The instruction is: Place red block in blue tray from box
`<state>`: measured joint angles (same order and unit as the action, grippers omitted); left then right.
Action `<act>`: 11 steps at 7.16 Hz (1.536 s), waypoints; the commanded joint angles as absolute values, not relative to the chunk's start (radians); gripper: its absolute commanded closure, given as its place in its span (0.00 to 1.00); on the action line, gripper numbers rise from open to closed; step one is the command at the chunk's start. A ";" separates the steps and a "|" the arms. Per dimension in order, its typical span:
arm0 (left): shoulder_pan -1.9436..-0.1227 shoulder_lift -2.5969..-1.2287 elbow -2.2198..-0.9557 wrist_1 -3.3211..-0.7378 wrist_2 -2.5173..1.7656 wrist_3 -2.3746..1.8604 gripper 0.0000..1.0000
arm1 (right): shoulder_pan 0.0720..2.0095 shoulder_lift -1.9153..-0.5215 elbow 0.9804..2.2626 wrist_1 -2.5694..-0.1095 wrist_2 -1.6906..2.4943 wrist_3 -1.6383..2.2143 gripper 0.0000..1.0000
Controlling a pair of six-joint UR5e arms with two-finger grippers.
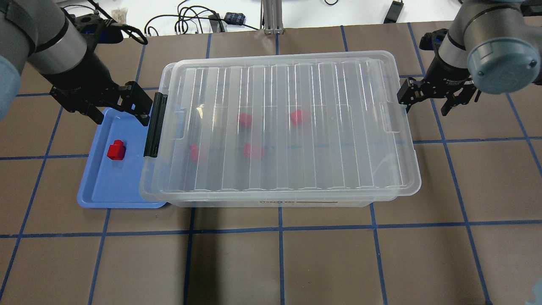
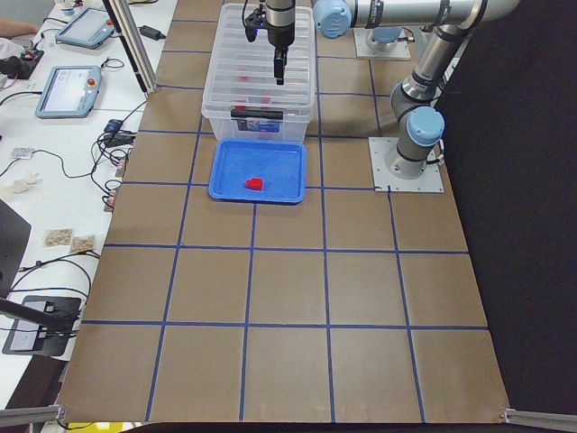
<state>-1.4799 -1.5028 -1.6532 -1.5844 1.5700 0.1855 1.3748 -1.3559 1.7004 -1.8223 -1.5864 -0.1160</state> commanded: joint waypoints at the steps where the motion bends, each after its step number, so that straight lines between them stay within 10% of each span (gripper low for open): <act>1: -1.480 -1.502 -1.657 -1.607 1.566 0.186 0.00 | 1.384 -1.359 1.695 -1.822 -1.594 -0.101 0.00; 11: -1.485 -1.522 -1.657 -1.589 1.575 0.083 0.00 | 1.592 -1.548 1.529 -1.634 -1.611 0.104 0.00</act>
